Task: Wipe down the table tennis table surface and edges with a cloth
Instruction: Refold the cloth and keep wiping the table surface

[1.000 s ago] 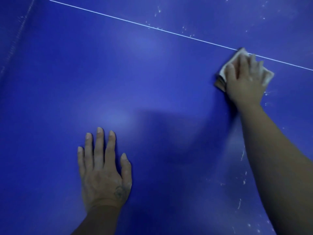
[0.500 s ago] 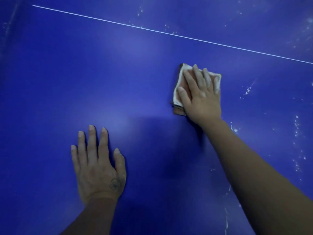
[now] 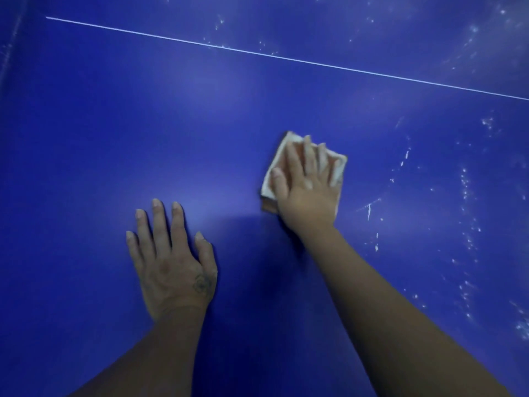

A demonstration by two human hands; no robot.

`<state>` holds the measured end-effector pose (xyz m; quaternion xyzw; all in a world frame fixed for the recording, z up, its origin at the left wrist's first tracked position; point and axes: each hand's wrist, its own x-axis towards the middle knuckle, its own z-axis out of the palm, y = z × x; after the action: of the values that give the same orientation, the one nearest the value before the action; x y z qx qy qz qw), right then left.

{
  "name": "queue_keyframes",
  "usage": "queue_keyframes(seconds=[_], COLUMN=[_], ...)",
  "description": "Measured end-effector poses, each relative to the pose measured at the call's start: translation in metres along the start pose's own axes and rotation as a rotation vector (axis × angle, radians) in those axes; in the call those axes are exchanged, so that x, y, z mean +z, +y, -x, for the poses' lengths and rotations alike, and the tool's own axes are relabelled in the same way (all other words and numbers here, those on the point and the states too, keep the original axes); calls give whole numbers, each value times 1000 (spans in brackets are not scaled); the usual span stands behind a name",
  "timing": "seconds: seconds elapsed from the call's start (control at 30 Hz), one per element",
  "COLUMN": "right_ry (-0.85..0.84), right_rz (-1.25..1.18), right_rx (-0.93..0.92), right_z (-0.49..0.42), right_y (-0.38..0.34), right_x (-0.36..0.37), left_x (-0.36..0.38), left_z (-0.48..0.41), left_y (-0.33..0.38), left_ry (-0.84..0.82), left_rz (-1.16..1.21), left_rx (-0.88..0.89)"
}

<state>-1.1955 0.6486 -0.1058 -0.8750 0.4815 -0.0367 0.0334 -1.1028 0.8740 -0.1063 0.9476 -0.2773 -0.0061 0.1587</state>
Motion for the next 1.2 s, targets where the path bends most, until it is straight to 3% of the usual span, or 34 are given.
queue_keyframes(seconds=[0.13,0.2,0.27,0.43,0.53,0.6,0.83,0.97,1.03,1.13,1.2], right_ry=[13,21,23,-54,-74,-54,-28,-1,-13,-103,-71], right_rz=[-33,-33,-17,-21,1,11,-1,5,13,-9,-16], right_rx=[-247,-264,-162,326,492,504,22,-326,-239,105,254], right_z=[16,11,5,22,36,38,86,93,75,75,92], right_y=[12,34,63,114,94,65,-16,39,83,129,134], right_x=[-1,-6,-11,-22,-21,-19,-6,-8,-15,-24,-21], left_x=[1,1,1,1,-1,-3,-6,-11,-11,-8,-6], left_z=[0,1,1,1,1,2,2,1,1,1,3], left_y=[-1,-1,-2,-2,-1,-2,-5,-7,-7,-7,-6], left_ry=[-9,-4,2,-4,-16,-29,-39,-39,-35,-7,6], left_rz=[-2,7,10,5,14,12,127,187,173,145,123], left_rx=[-4,1,7,15,13,15,10,11,11,35,44])
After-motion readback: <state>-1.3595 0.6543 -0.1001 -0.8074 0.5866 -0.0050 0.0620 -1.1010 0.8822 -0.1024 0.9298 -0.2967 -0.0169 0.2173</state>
